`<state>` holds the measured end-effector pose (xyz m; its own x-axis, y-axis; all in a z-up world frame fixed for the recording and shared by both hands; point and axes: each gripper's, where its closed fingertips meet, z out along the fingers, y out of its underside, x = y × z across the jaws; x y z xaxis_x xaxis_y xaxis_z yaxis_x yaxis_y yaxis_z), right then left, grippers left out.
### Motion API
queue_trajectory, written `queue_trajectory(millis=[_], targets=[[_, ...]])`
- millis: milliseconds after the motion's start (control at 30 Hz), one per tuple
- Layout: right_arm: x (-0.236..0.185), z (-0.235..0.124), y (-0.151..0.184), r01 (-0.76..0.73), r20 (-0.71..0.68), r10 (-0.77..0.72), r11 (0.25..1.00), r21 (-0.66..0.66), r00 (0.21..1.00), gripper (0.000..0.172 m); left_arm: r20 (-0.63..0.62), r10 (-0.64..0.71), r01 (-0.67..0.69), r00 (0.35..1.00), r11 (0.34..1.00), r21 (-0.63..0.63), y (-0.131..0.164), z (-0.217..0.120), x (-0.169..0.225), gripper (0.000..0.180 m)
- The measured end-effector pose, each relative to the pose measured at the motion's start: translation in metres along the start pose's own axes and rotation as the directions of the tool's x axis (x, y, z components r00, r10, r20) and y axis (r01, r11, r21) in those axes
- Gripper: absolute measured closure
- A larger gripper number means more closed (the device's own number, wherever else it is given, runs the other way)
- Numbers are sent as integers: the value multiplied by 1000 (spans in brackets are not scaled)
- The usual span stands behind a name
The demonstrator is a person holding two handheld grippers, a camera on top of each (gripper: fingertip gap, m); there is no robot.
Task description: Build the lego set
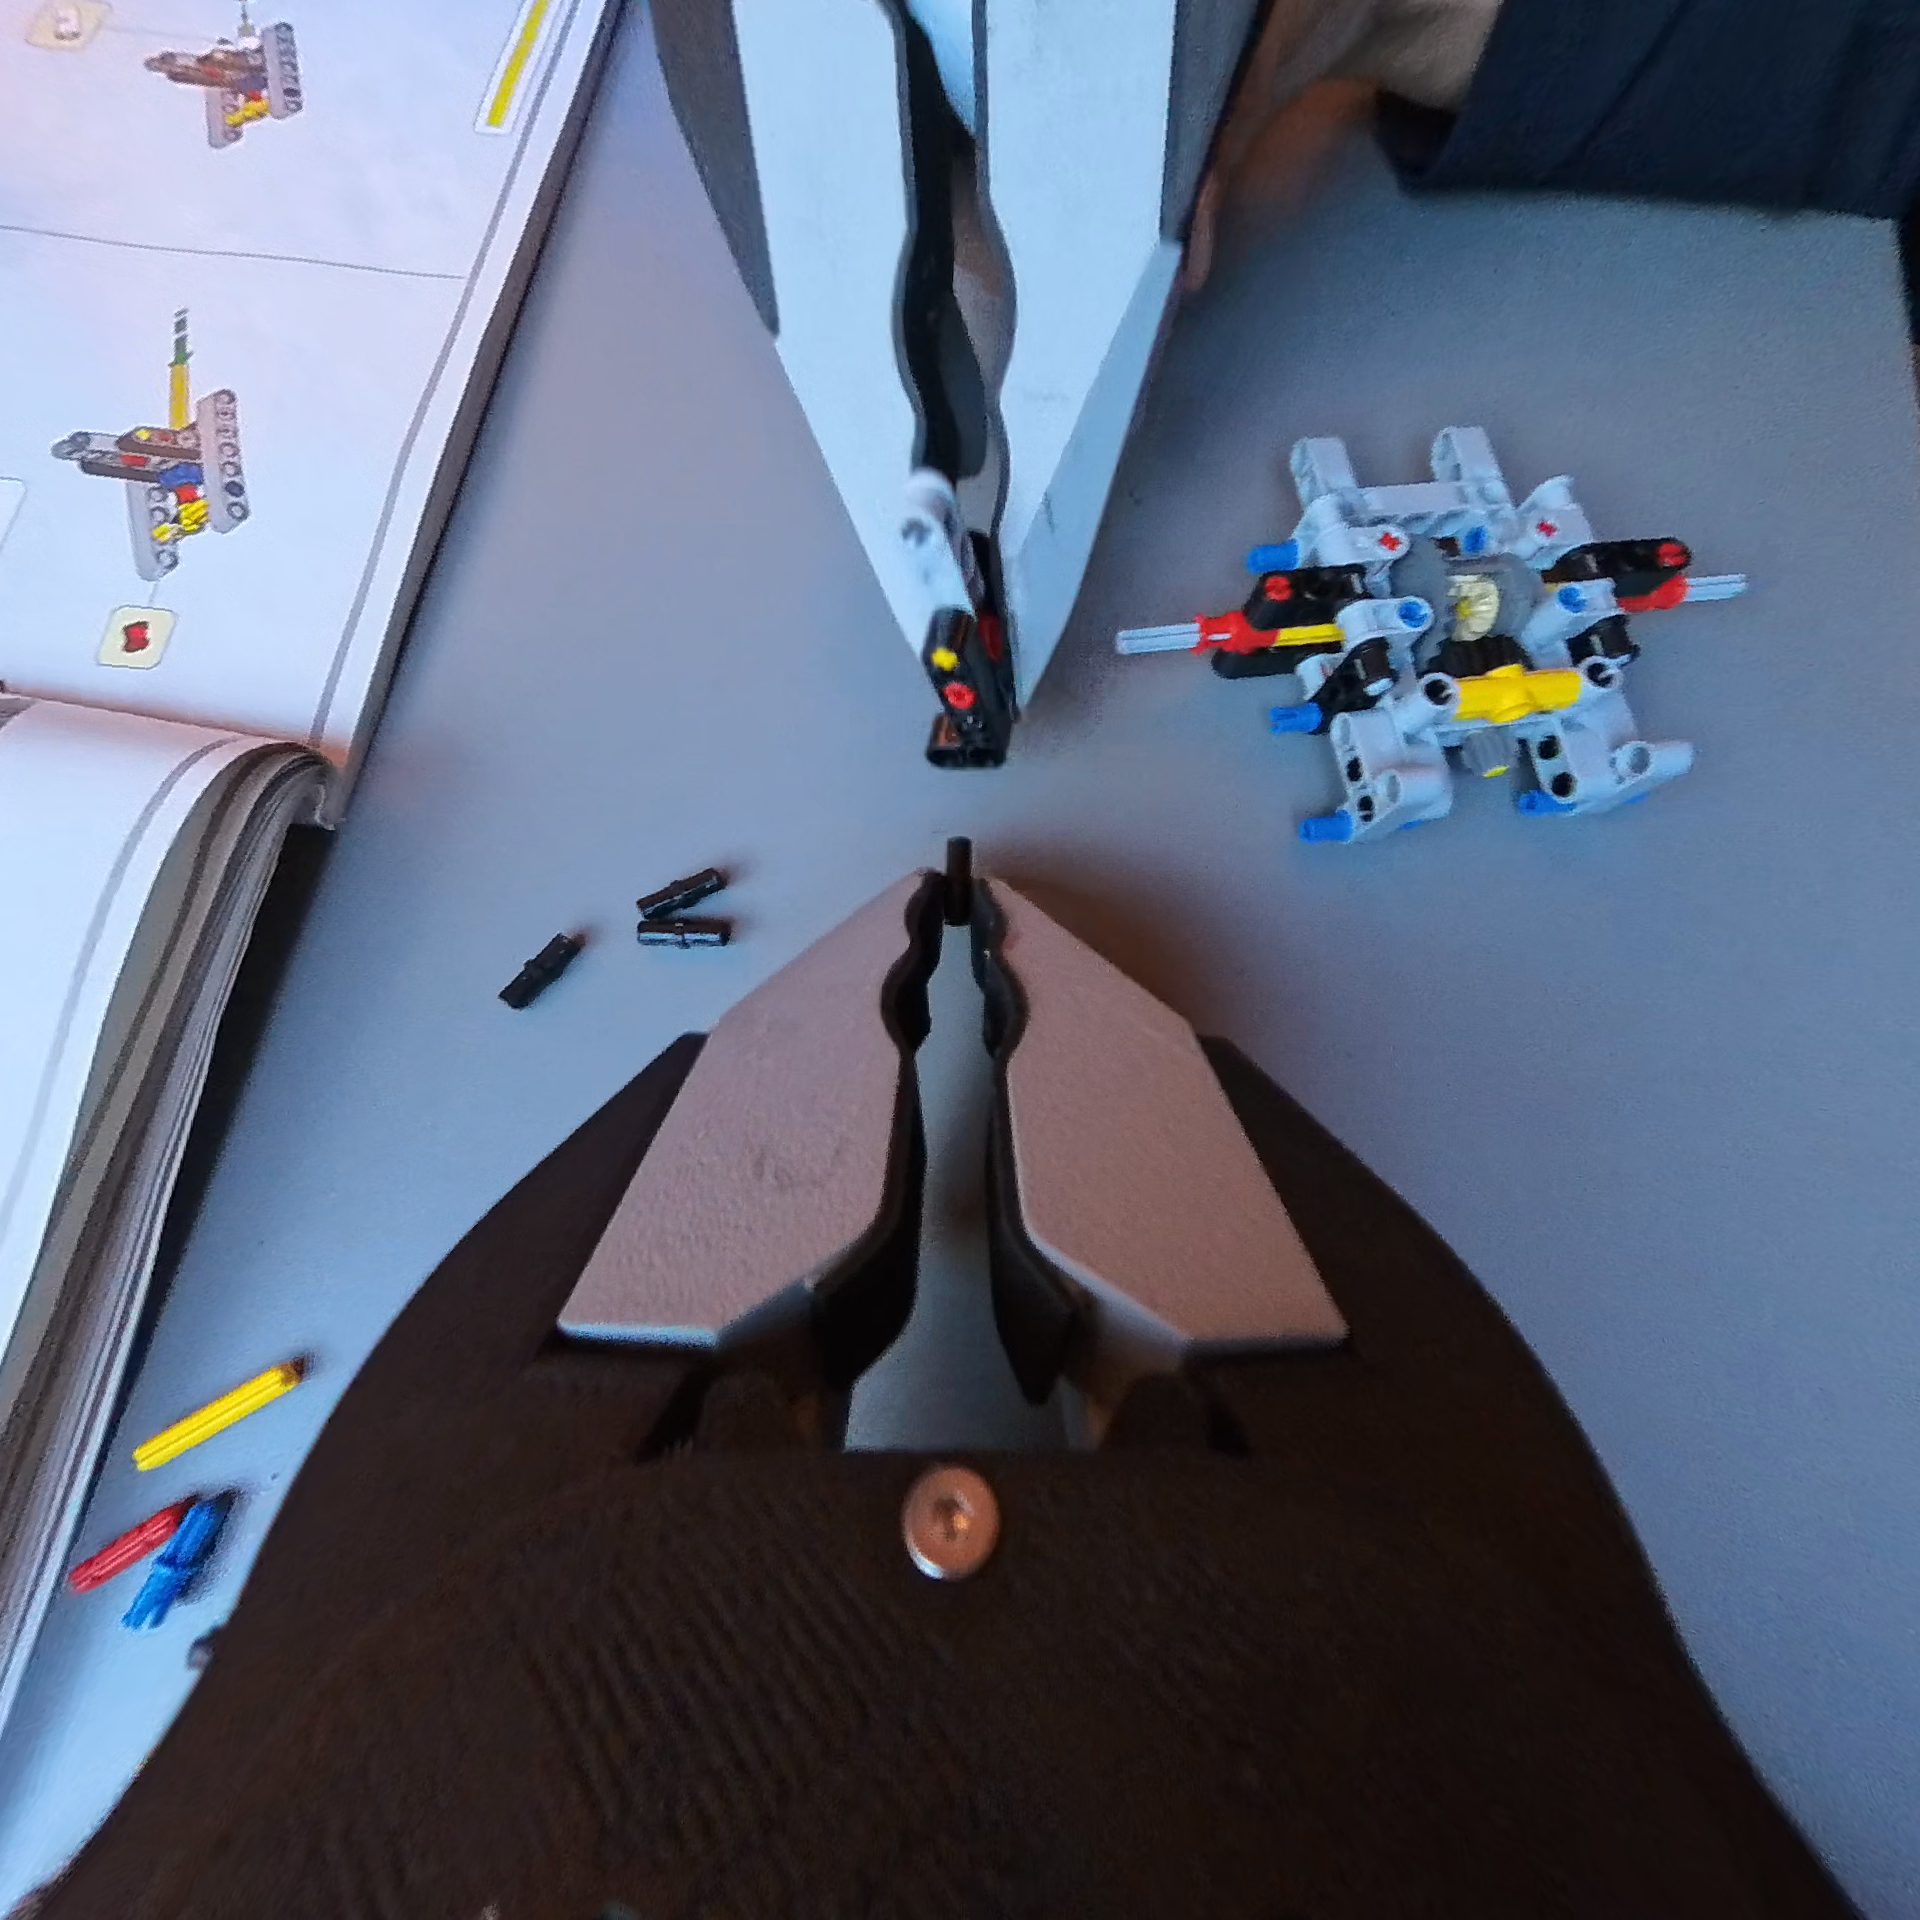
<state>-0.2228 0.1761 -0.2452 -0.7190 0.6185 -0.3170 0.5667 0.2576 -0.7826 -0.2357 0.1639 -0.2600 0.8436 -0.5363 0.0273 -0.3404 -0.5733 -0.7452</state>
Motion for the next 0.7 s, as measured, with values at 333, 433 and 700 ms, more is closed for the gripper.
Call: queue_trajectory(millis=[333, 433, 700], targets=[[-8, 17, 9, 51, 16, -50, 993, -109, 999, 167, -63, -9, 6, 998, 999, -38, 4, 5, 10, 178], [-8, 17, 9, 63, 10, -62, 992, -110, 998, 167, -63, -22, 19, 998, 999, -38, 3, 5, 10, 178], [-10, 17, 11, 145, -24, -149, 982, -121, 989, 167, -82, -82, 79, 993, 996, -41, 3, 6, 13, 178]])
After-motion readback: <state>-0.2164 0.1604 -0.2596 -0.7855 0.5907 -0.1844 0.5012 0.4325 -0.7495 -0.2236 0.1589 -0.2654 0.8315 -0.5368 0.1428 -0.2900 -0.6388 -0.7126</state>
